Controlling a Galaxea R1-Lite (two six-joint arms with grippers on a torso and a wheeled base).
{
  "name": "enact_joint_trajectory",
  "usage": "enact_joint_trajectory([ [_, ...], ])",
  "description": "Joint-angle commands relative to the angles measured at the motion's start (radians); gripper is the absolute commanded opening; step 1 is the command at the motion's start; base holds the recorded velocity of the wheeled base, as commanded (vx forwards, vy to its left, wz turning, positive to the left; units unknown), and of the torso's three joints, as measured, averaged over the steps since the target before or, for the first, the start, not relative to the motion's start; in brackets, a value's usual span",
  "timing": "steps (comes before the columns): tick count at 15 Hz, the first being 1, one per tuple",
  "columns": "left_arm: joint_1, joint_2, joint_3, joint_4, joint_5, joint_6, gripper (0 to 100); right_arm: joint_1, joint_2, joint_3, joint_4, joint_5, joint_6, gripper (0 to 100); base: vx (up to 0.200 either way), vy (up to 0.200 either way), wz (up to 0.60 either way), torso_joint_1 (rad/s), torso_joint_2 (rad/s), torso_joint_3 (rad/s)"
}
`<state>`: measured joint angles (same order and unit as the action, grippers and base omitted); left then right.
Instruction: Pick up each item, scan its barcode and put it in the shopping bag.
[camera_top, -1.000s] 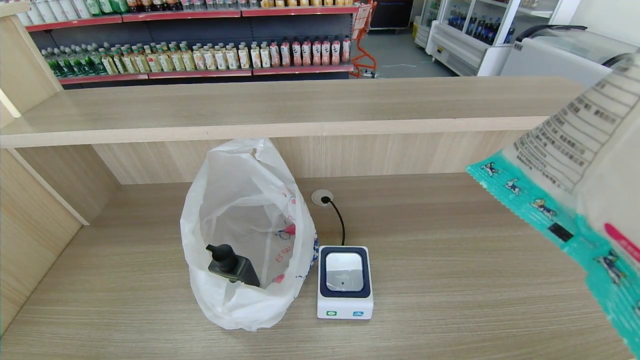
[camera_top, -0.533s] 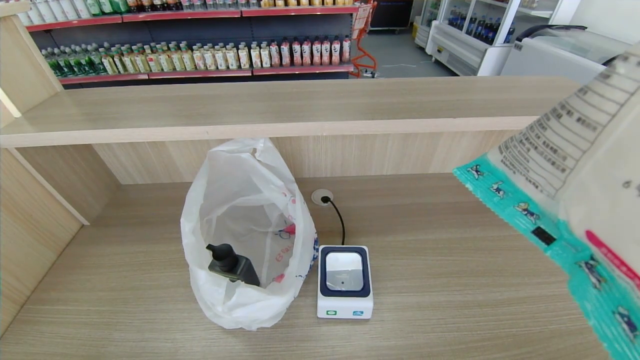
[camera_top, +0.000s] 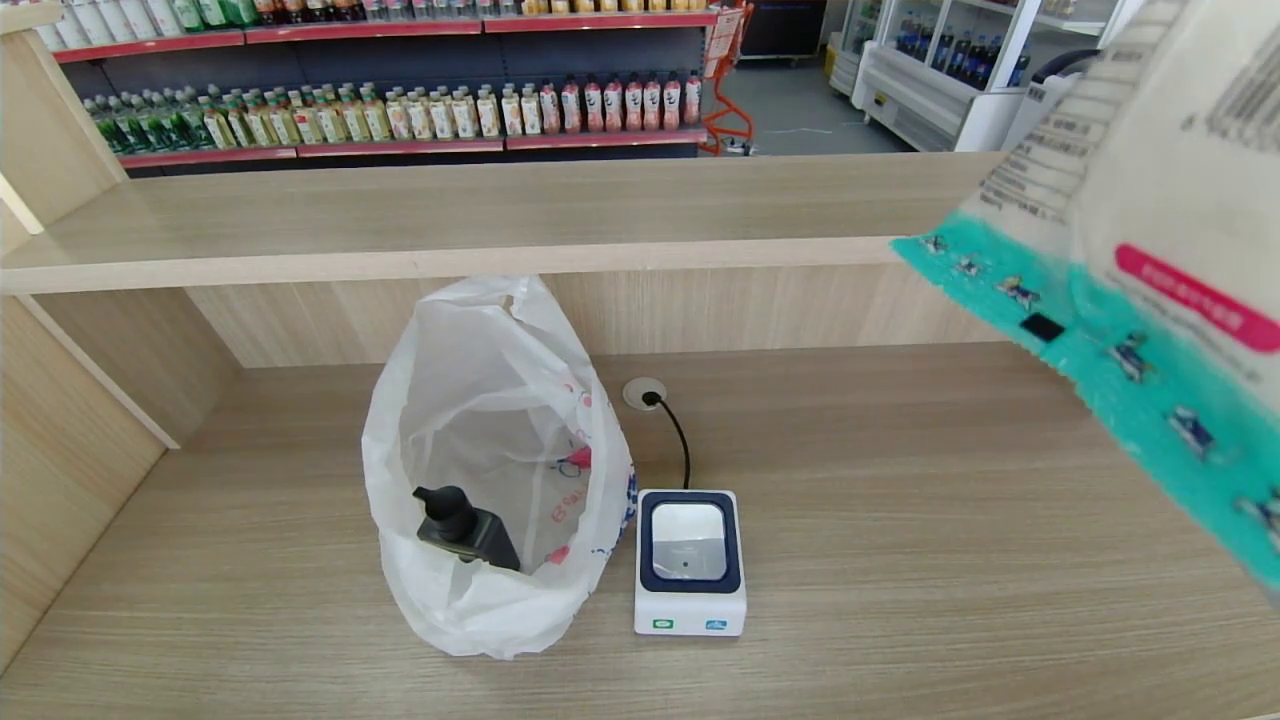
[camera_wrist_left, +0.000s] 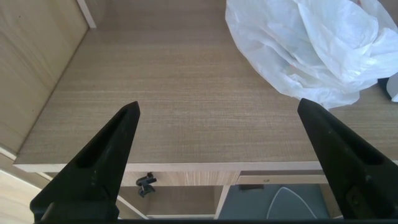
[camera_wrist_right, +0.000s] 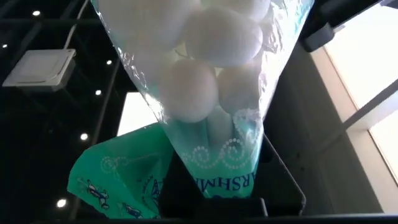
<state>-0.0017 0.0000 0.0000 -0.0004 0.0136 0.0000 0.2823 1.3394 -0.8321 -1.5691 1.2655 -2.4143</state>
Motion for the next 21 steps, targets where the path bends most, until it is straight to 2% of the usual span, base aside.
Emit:
enact_joint_trajectory([
  [1,0.0,0.002,0.0,-0.001,0.0,0.0,100,0.015,-0.005,0.036,-0.002,-0.17,0.069,0,0.0,0.0,0.0,0.0,0.0,0.0],
  [4,0.0,0.002,0.0,0.0,0.0,0.0,100,0.069,-0.025,0.065,0.026,-0.37,0.257,0,0.0,0.0,0.0,0.0,0.0,0.0],
  [6,0.0,0.002,0.0,-0.001,0.0,0.0,100,0.124,-0.062,0.068,0.124,-0.58,0.4,0,0.0,0.0,0.0,0.0,0.0,0.0],
  [8,0.0,0.002,0.0,0.0,0.0,0.0,100,0.219,-0.092,0.067,0.235,-0.882,0.598,0,0.0,0.0,0.0,0.0,0.0,0.0],
  [9,0.0,0.0,0.0,-0.001,0.0,0.0,100,0.265,-0.094,0.068,0.276,-0.974,0.676,0,0.0,0.0,0.0,0.0,0.0,0.0],
  [10,0.0,0.002,0.0,0.0,0.0,0.0,100,0.388,-0.097,0.068,0.379,-1.169,0.871,0,0.0,0.0,0.0,0.0,0.0,0.0],
  [11,0.0,0.002,0.0,0.0,0.0,0.0,100,0.426,-0.098,0.067,0.413,-1.238,0.951,0,0.0,0.0,0.0,0.0,0.0,0.0],
  [12,0.0,0.002,0.0,-0.001,0.0,0.0,100,0.506,-0.111,0.057,0.506,-1.382,1.156,0,0.0,0.0,0.0,0.0,0.0,0.0],
  [14,0.0,0.0,0.0,0.0,0.0,0.0,100,0.546,-0.151,0.013,0.656,-1.41,1.411,0,0.0,0.0,0.0,0.0,0.0,0.0],
  [16,0.0,0.002,0.0,-0.001,0.0,0.0,100,0.555,-0.195,0.007,0.764,-1.413,1.575,0,0.0,0.0,0.0,0.0,0.0,0.0],
  [19,0.0,0.002,0.0,-0.001,0.0,0.0,100,0.546,-0.246,-0.007,1.08,-1.413,1.951,0,0.0,0.0,0.0,0.0,0.0,0.0],
  [21,0.0,0.0,0.0,-0.001,0.0,0.0,100,0.548,-0.249,-0.005,1.184,-1.411,2.103,0,0.0,0.0,0.0,0.0,0.0,0.0],
])
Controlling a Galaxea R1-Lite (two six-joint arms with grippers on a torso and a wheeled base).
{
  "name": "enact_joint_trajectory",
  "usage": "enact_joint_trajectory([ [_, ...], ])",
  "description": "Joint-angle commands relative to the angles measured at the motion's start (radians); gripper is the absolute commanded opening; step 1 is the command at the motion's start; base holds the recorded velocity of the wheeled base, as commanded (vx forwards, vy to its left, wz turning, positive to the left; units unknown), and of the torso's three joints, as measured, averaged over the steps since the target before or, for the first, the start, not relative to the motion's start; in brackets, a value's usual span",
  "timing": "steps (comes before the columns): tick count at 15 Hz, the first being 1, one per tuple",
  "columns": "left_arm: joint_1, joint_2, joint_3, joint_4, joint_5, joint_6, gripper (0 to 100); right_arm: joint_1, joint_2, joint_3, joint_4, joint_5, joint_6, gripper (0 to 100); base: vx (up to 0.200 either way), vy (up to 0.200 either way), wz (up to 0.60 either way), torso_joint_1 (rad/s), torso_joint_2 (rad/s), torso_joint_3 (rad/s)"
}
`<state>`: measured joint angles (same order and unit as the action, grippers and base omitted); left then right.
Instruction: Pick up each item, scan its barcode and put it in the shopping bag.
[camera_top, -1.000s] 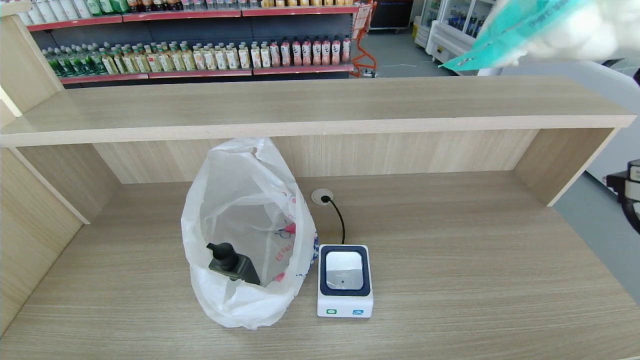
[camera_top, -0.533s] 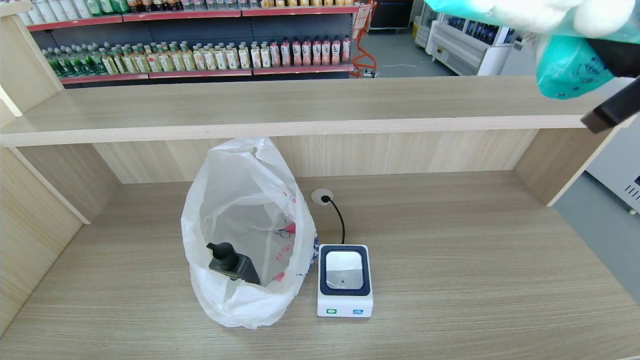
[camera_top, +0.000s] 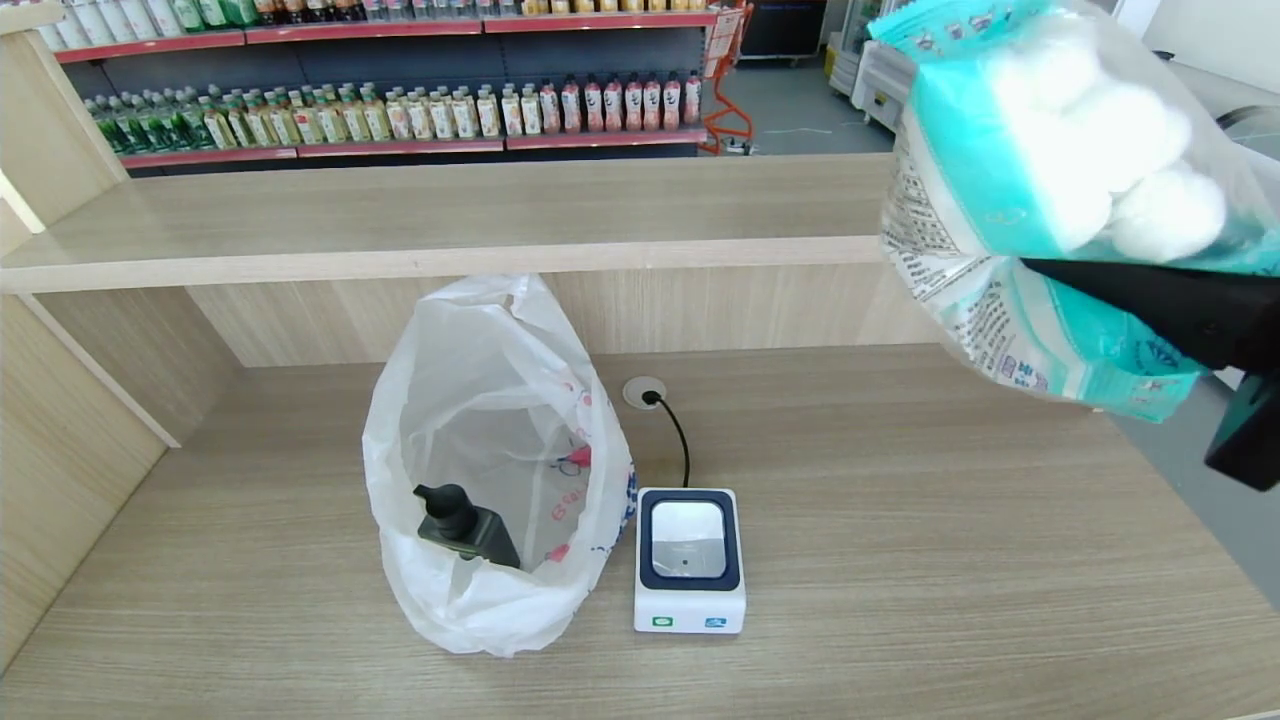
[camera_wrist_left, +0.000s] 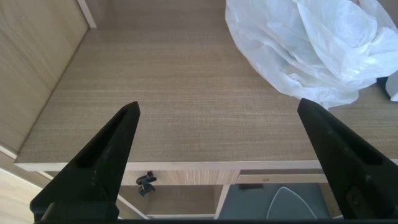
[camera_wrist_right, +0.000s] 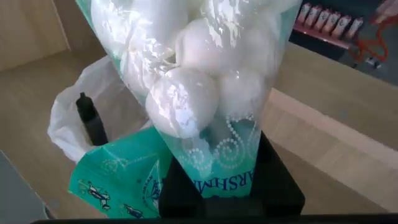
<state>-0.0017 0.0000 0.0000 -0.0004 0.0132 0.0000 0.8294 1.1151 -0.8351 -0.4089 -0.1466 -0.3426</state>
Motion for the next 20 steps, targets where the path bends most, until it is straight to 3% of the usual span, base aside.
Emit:
enact_joint_trajectory([
  [1,0.0,0.002,0.0,0.0,0.001,0.0,100,0.001,-0.02,0.004,0.07,-0.001,0.062,0,0.0,0.0,0.0,0.0,0.0,0.0],
  [4,0.0,0.0,0.0,0.0,0.001,0.0,100,-0.007,-0.017,0.004,0.203,-0.002,0.143,0,0.0,0.0,0.0,0.0,0.0,0.0],
  [7,0.0,0.002,0.0,0.0,0.001,0.0,100,-0.021,-0.044,-0.013,0.452,-0.007,0.395,0,0.0,0.0,0.0,0.0,0.0,0.0],
  [10,0.0,0.002,0.0,0.0,0.001,0.0,100,-0.049,-0.057,-0.03,0.662,-0.097,0.533,0,0.0,0.0,0.0,0.0,0.0,0.0],
  [13,0.0,0.0,0.0,-0.001,0.001,0.0,100,-0.053,-0.046,-0.016,0.708,-0.172,0.591,0,0.0,0.0,0.0,0.0,0.0,0.0],
  [20,0.0,0.002,0.0,0.0,0.001,0.0,100,0.04,0.012,-0.009,0.713,-0.159,0.689,0,0.0,0.0,0.0,0.0,0.0,0.0],
])
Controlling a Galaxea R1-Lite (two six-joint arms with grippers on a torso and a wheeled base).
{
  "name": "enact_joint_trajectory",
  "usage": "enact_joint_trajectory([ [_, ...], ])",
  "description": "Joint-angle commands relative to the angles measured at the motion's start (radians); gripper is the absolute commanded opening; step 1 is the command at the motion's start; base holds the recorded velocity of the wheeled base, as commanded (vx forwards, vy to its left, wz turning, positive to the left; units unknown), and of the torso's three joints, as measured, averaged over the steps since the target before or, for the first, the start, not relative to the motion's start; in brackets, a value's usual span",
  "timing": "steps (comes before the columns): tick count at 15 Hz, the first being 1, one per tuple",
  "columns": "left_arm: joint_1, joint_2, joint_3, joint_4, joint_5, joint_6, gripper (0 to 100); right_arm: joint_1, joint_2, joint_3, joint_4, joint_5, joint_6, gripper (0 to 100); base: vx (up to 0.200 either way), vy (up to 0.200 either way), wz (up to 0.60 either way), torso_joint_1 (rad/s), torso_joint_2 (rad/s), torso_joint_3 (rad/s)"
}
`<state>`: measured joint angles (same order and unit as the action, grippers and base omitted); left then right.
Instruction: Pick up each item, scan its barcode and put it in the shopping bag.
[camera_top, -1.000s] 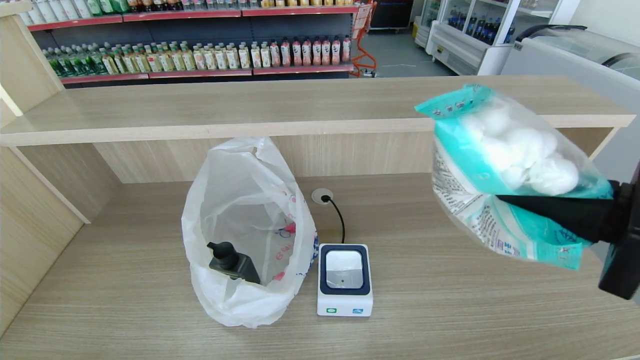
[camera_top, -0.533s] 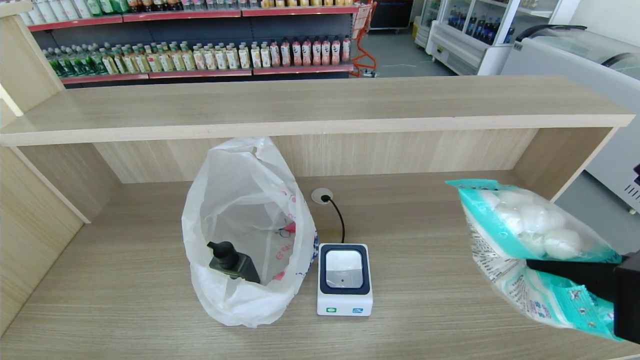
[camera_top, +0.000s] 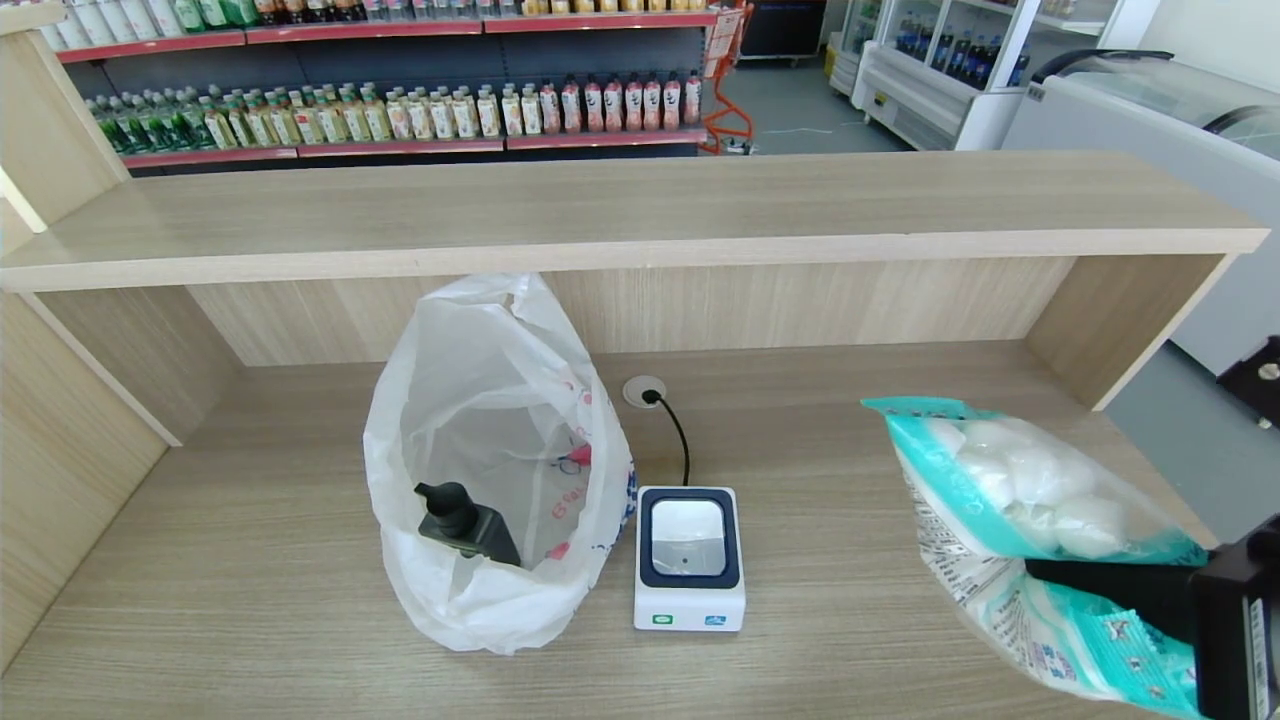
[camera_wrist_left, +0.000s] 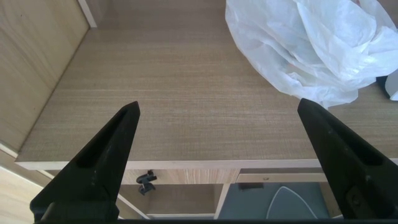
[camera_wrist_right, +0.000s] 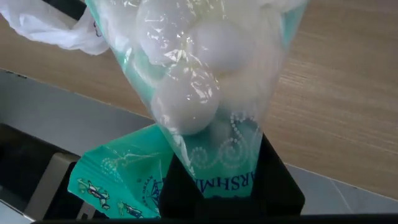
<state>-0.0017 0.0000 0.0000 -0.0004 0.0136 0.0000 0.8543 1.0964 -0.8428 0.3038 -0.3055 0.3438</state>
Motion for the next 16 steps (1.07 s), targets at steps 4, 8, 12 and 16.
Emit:
enact_joint_trajectory([
  [4,0.0,0.002,0.0,0.0,0.0,0.0,100,0.06,0.04,0.057,0.005,-0.003,0.09,0,0.0,0.0,0.0,0.0,0.0,0.0],
  [8,0.0,0.002,0.0,-0.001,0.0,0.0,100,0.083,0.059,0.056,-0.002,-0.003,0.139,0,0.0,0.0,0.0,0.0,0.0,0.0],
  [12,0.0,0.002,0.0,-0.001,0.0,0.0,100,0.085,0.085,0.054,-0.057,-0.003,0.155,0,0.0,0.0,0.0,0.0,0.0,0.0],
  [16,0.0,0.002,0.0,-0.001,0.0,0.0,100,0.085,0.126,0.057,-0.098,-0.001,0.192,0,0.0,0.0,0.0,0.0,0.0,0.0],
])
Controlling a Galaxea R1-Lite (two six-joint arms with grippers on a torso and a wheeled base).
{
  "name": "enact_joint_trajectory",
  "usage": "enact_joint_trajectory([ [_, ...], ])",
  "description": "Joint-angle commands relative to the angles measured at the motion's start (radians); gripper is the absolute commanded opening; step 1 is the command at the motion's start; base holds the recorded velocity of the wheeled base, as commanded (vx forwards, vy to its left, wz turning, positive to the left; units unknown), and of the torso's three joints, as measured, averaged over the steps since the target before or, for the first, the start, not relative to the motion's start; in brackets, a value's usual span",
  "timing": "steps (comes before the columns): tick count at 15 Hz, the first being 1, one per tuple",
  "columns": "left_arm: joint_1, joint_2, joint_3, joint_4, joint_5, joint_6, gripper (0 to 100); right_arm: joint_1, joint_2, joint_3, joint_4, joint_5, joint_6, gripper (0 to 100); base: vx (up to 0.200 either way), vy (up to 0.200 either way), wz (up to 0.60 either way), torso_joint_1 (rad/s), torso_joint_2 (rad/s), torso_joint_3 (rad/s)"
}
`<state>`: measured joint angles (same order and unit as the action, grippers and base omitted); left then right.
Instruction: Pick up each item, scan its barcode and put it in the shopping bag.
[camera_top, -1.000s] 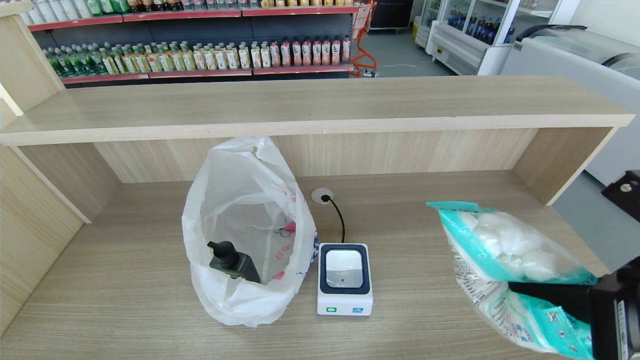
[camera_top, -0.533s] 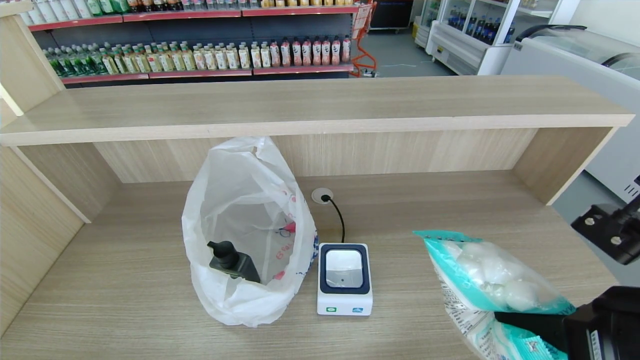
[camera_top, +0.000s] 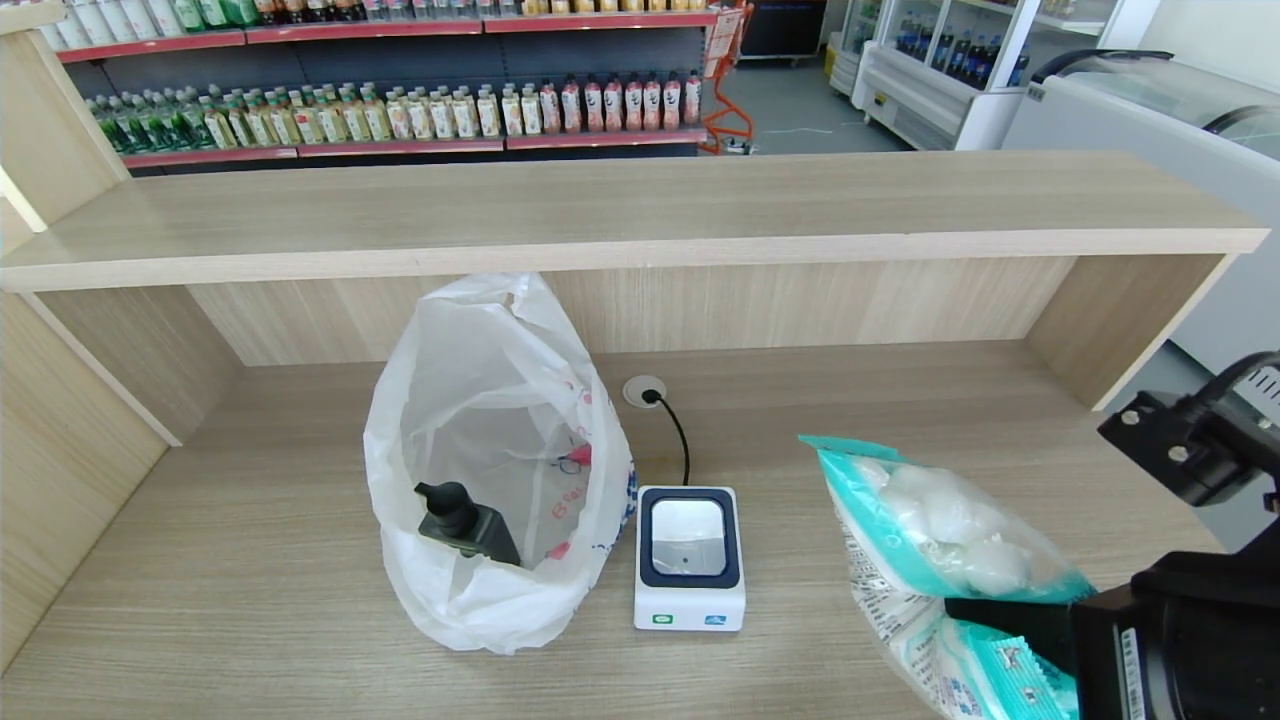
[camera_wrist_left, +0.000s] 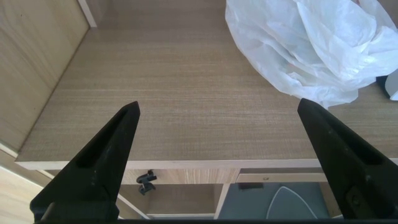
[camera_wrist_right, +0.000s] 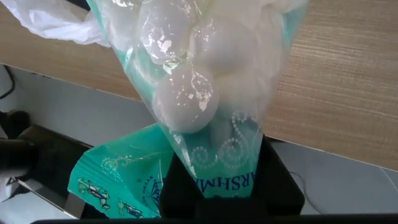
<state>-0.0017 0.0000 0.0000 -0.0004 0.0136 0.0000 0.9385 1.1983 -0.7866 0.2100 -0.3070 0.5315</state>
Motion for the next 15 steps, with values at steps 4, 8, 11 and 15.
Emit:
enact_joint_trajectory([
  [4,0.0,0.002,0.0,0.0,0.0,0.0,100,0.002,0.069,0.01,-0.081,0.0,0.005,0,0.0,0.0,0.0,0.0,0.0,0.0],
  [8,0.0,0.002,0.0,-0.001,0.0,0.0,100,0.026,0.086,0.029,-0.136,0.0,0.024,0,0.0,0.0,0.0,0.0,0.0,0.0],
  [11,0.0,0.002,0.0,0.0,0.0,0.0,100,0.036,0.103,0.033,-0.143,0.0,0.044,0,0.0,0.0,0.0,0.0,0.0,0.0],
  [15,0.0,0.002,0.0,-0.001,0.0,0.0,100,0.034,0.121,0.032,-0.162,0.0,0.05,0,0.0,0.0,0.0,0.0,0.0,0.0],
])
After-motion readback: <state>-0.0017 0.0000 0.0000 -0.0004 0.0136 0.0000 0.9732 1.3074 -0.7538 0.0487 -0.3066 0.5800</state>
